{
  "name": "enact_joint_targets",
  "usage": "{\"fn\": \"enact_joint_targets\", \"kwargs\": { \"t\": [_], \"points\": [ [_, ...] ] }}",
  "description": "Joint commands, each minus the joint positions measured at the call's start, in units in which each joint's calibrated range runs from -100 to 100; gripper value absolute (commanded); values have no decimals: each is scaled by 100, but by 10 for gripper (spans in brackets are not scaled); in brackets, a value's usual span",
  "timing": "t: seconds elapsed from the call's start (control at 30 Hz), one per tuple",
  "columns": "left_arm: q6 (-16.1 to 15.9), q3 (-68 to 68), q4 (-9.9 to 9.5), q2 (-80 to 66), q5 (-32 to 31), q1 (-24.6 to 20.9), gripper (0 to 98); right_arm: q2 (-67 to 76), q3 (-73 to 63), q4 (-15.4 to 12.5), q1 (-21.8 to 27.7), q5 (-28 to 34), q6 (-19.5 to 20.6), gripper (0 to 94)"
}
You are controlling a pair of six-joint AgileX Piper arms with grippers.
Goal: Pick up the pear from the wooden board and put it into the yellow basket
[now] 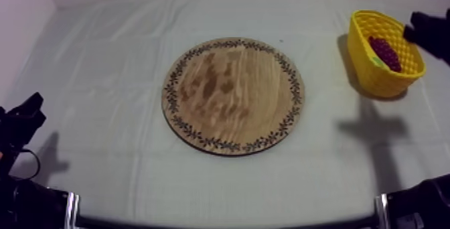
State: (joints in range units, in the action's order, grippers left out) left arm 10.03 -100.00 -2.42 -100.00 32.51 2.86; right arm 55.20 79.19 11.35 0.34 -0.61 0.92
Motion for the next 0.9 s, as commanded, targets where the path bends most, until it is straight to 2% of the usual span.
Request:
{"fn": "enact_joint_targets", "kwargs": {
  "t": [0.0, 0.17, 0.23, 0.33, 0.4, 0.5, 0.63, 0.87],
  "points": [
    [1, 0, 0, 0, -1, 0, 1, 1513, 1520, -28, -100, -46, 141, 7],
    [1, 0, 0, 0, -1, 0, 1, 2598, 1943, -424, -287, 664, 16, 7],
    [1, 0, 0, 0, -1, 0, 1, 2964, 1991, -773, -332, 1042, -312, 7],
    [1, 0, 0, 0, -1, 0, 1, 3447, 2035, -1545, -297, 1583, -1128, 5],
    [1, 0, 0, 0, -1, 0, 1, 3734, 2047, -1765, -254, 1913, -1370, 5],
    [1, 0, 0, 0, -1, 0, 1, 3945, 2062, -1778, -209, 2364, -1440, 4],
    [1, 0, 0, 0, -1, 0, 1, 4022, 2068, -1530, -156, 3078, -1413, 4],
    [1, 0, 0, 0, -1, 0, 1, 4049, 2070, -1331, -221, 3463, -1304, 9]
  ]
}}
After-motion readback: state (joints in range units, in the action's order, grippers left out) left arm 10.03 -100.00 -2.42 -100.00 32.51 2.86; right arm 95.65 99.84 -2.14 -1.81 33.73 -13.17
